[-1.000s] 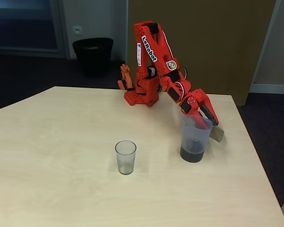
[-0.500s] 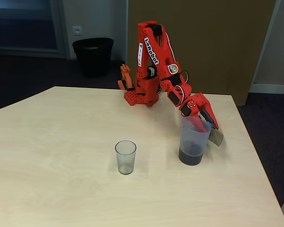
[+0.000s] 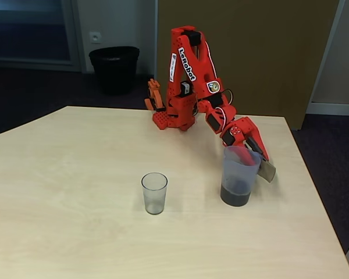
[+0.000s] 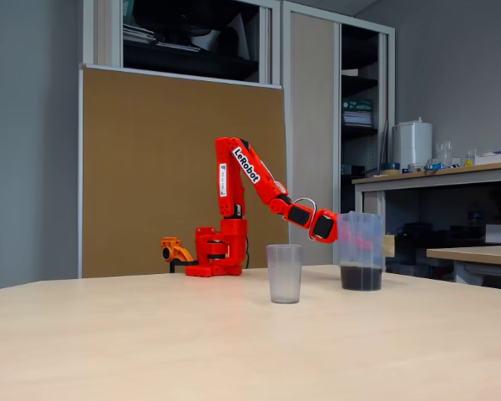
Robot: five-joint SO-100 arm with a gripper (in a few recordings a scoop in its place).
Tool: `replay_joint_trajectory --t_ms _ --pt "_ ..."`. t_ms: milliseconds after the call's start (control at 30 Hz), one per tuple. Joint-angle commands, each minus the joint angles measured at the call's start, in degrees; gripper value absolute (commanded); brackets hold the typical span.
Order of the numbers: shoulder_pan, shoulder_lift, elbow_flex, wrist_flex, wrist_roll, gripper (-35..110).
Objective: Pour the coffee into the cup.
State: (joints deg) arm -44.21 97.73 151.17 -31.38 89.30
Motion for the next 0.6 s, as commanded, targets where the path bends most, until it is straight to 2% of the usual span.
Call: replay_joint_trajectory --t_ms 0,400,567 --pt "0.0 0.4 -0.9 -3.0 -1.2 0" --pt "2.8 3.6 3.2 -6.1 -6.2 0" --pt "4.0 7.9 5.5 -1.9 -8.0 0"
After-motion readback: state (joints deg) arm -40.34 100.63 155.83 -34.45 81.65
